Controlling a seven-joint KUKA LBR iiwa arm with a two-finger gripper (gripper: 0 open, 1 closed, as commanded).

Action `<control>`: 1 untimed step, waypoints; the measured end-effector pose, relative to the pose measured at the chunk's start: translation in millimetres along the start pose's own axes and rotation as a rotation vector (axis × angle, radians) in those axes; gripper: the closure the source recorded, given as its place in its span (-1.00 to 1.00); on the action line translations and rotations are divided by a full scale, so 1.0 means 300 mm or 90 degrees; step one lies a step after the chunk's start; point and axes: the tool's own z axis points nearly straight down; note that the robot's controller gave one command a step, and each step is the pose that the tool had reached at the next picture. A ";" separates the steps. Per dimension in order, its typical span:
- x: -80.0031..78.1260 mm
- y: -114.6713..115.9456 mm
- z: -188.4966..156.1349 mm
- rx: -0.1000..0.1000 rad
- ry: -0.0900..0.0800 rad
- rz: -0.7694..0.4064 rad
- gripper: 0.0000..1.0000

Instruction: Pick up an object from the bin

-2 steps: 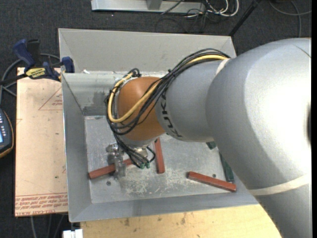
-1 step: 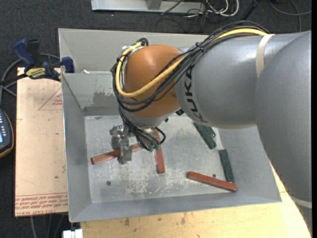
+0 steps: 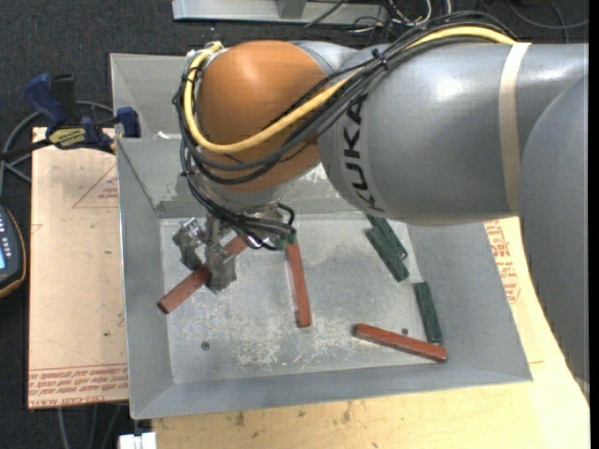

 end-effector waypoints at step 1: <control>0.090 -0.025 0.002 -0.001 0.005 -0.173 1.00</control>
Offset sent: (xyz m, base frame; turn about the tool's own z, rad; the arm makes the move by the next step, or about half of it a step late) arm -0.0172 -0.0219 -0.0004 -0.2751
